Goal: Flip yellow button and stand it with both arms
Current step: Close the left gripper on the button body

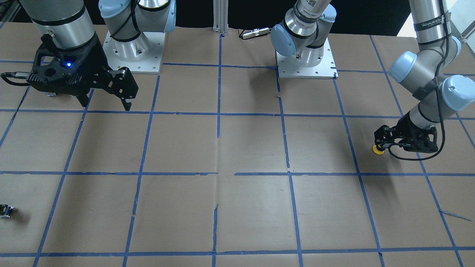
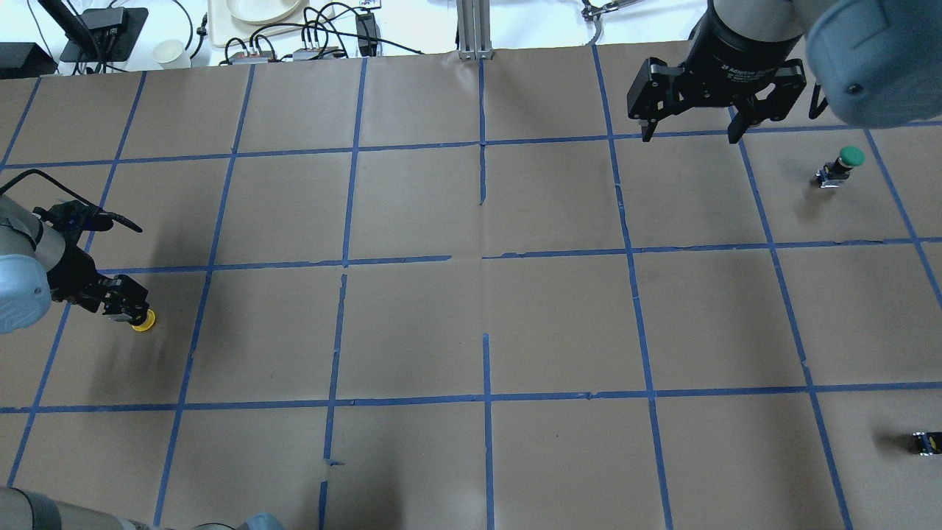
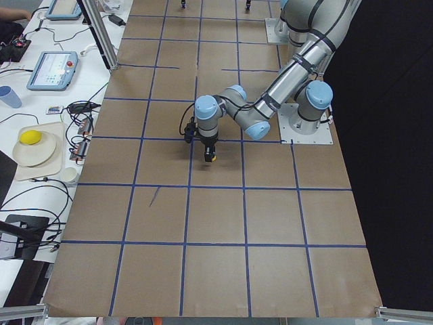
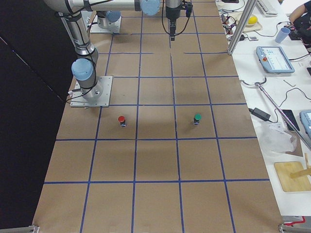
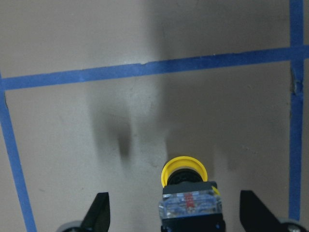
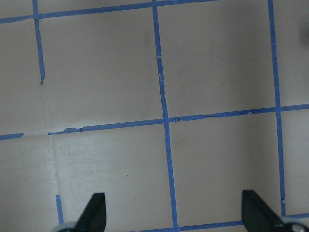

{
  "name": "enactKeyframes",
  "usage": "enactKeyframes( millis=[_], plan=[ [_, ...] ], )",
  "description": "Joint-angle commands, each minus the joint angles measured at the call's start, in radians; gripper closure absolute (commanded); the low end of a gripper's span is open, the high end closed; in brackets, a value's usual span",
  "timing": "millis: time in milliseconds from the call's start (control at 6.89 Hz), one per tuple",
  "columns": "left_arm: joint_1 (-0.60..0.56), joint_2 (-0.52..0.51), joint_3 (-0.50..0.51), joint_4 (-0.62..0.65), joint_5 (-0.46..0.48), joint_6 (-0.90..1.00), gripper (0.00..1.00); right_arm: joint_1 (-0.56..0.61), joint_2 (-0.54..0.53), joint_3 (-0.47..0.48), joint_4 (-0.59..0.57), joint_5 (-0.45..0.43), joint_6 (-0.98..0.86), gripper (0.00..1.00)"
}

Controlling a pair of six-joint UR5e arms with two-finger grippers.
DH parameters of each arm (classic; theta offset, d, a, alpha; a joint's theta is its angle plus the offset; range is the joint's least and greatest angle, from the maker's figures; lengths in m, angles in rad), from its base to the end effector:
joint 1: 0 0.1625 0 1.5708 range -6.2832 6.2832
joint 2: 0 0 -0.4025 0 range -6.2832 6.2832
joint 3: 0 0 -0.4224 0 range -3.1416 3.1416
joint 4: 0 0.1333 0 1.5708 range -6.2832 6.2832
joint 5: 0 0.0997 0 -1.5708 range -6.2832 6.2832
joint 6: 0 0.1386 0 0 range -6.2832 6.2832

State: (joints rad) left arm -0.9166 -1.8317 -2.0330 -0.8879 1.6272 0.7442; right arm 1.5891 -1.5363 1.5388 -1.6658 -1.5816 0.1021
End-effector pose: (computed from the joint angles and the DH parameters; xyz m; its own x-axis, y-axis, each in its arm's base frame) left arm 0.2136 -0.4847 0.1296 -0.9957 0.0915 -0.0142 0.0903 0.9936 0.0677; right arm 0.1418 -0.5459 0.4349 -0.9964 0.0843 0.0013 0.0838 0.9921 -0.0930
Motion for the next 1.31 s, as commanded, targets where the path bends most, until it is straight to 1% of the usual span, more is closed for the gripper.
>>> enactKeyframes(
  millis=[0,290,435,725,870,1015,1160],
  plan=[
    [-0.001,0.0,0.007,-0.023,-0.003,0.0,0.36,0.0,0.001,0.0,0.0,0.002,-0.013,0.0],
    [-0.002,0.023,0.008,-0.029,-0.004,0.0,0.5,0.0,-0.001,0.0,0.0,0.002,-0.013,0.0],
    [-0.002,0.031,0.007,-0.029,-0.009,0.0,0.54,0.0,-0.001,0.0,0.0,0.0,-0.013,0.0],
    [-0.004,0.046,0.008,-0.031,-0.01,0.0,0.69,0.0,-0.001,0.0,0.0,0.0,-0.013,0.0],
    [-0.008,0.072,0.01,-0.07,-0.062,-0.002,0.7,0.0,-0.001,0.0,0.0,0.0,-0.013,0.0],
    [-0.018,0.089,0.011,-0.098,-0.088,-0.008,0.7,0.0,-0.001,0.0,0.0,0.0,-0.013,0.0],
    [-0.042,0.106,0.032,-0.18,-0.121,-0.049,0.7,0.0,0.001,0.0,0.0,0.002,-0.016,0.0]
  ],
)
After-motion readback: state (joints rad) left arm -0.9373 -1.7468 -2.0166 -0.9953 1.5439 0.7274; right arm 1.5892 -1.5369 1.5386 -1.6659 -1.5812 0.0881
